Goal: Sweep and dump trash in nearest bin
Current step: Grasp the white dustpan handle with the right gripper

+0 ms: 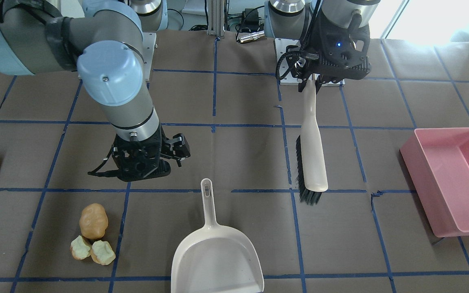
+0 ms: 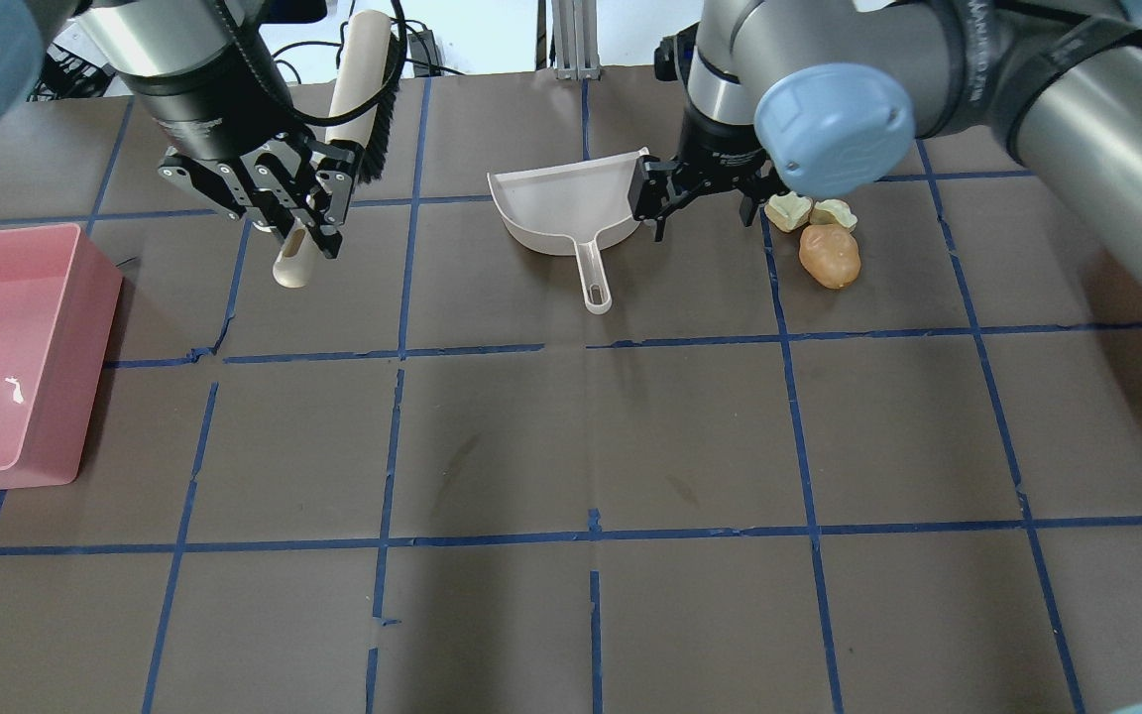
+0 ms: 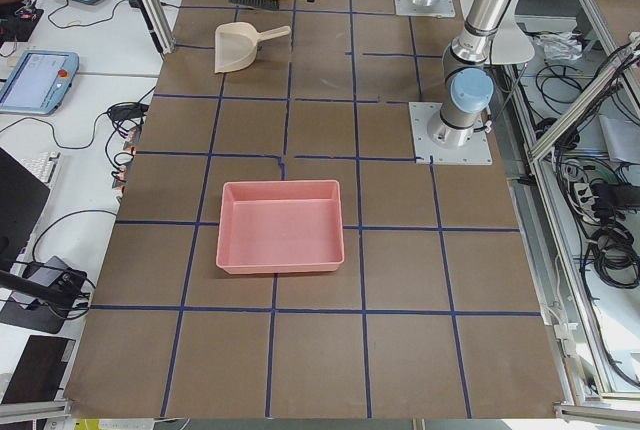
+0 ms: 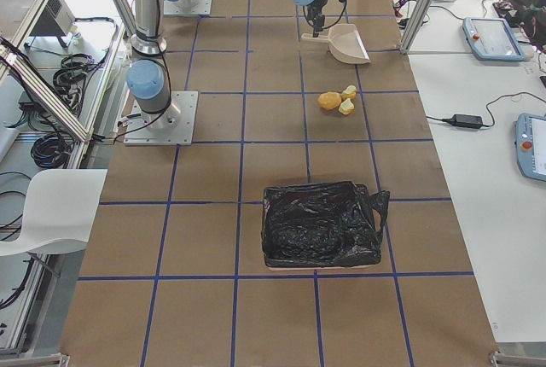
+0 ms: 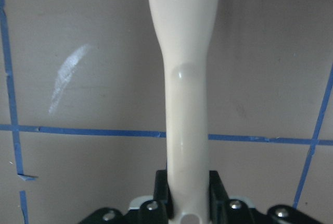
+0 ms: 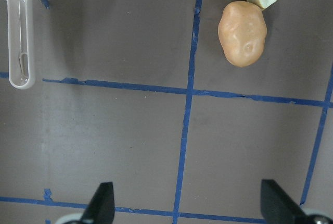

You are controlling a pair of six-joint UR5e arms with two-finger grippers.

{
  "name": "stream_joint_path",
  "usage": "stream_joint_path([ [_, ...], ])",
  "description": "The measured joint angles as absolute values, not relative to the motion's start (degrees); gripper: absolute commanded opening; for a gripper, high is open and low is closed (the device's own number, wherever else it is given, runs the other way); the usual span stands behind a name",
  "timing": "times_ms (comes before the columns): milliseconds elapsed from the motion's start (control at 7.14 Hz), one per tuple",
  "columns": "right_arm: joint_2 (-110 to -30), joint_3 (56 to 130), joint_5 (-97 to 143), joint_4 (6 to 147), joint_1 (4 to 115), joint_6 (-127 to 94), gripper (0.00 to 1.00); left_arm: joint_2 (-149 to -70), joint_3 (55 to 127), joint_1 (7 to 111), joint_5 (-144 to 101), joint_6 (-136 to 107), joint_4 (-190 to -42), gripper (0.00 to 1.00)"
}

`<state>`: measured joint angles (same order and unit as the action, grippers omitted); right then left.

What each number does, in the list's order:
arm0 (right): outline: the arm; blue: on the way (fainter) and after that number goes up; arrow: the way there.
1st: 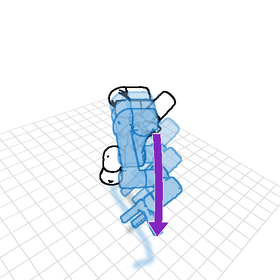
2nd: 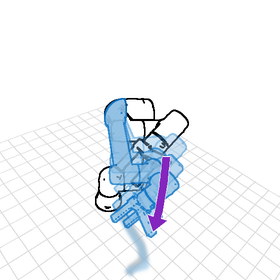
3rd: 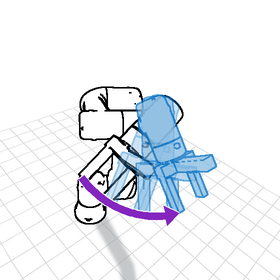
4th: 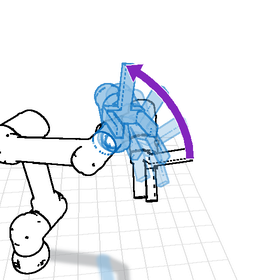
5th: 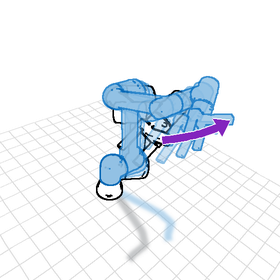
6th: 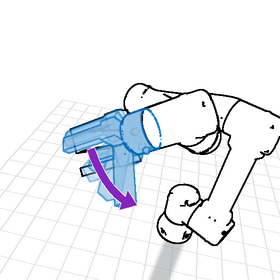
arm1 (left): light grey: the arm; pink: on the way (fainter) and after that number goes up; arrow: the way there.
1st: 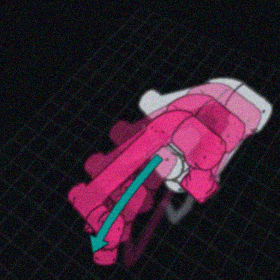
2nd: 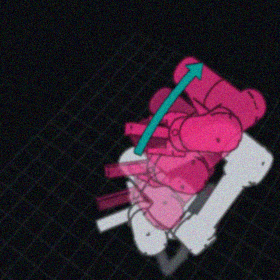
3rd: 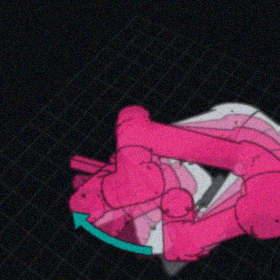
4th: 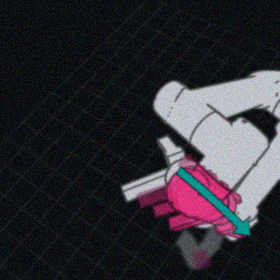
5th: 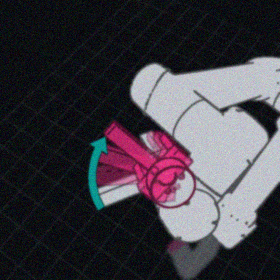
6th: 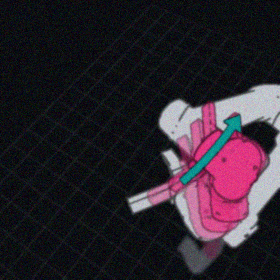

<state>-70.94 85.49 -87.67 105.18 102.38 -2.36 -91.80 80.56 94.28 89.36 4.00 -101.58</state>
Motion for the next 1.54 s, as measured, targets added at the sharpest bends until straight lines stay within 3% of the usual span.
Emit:
stream_joint_path([
  [841,-57.93,86.27,-88.17,121.91,109.78,-12.27,0.99,-91.76,80.4,93.88,89.74,5.73,-102.39,0.02],
  [1542,-59.17,86.79,-87.86,118.89,109.49,-13.06,0.86,-91.68,80.57,93.87,89.66,5.8,-102.39,0.02],
])
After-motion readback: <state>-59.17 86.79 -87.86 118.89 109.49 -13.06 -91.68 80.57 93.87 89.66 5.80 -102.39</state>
